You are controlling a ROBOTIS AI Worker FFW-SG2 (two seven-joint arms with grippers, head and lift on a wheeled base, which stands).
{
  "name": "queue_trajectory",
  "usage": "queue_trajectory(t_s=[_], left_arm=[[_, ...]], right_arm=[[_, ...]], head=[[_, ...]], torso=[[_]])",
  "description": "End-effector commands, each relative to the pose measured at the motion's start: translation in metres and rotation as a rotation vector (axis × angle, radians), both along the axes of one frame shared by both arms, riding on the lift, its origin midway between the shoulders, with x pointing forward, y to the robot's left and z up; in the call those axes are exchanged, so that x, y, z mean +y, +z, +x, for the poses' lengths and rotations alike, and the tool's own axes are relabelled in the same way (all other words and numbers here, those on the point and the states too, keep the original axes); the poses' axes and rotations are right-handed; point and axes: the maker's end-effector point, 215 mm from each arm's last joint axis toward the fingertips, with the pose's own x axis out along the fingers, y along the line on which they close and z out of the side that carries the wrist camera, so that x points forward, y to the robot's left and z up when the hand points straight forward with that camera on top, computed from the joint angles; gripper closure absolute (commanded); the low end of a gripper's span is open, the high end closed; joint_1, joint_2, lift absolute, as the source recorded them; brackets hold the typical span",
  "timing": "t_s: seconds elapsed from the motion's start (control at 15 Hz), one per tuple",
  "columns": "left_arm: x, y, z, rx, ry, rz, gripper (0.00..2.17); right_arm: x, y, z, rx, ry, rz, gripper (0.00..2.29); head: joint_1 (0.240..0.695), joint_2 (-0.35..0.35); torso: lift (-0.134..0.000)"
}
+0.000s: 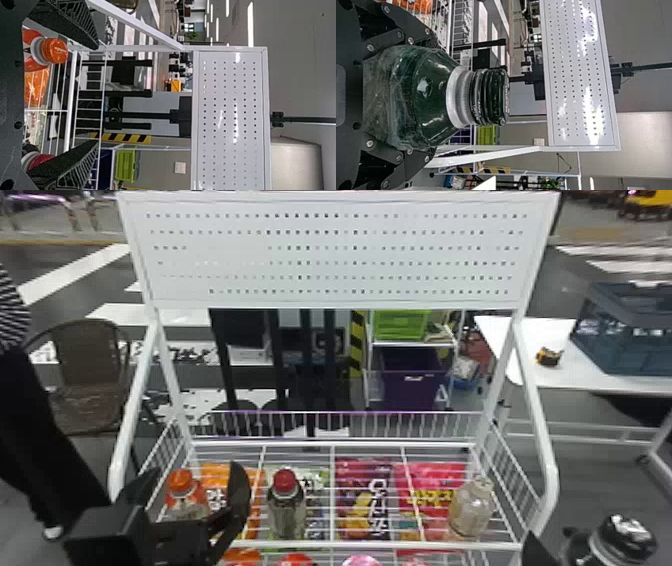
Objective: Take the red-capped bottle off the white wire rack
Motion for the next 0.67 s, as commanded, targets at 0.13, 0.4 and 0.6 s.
queue_trajectory(t_s=[0.13, 0.4, 0.6], left_arm=[[-0.0005, 0.0009, -0.0005, 0.000, -0.001, -0.001, 0.04], [-0.0007, -0.0035, -0.0007, 0.018, -0.001, 0.005, 0.04], [-0.0065, -0.0037, -0.0017, 0.018, -0.011, 0.002, 0.04]], right_arm=[[-0.0004, -0.0022, -0.0008, 0.003, -0.001, 0.001, 0.51], [-0.0001, 0.0006, -0.0009, -0.003, -0.001, 0.000, 0.51], [0.0000, 0.0010, -0.0012, -0.003, 0.000, 0.001, 0.51]], head=[[0.499, 0.000], [0.499, 0.000], [0.499, 0.000]], torso=[[0.000], [0.000], [0.000]])
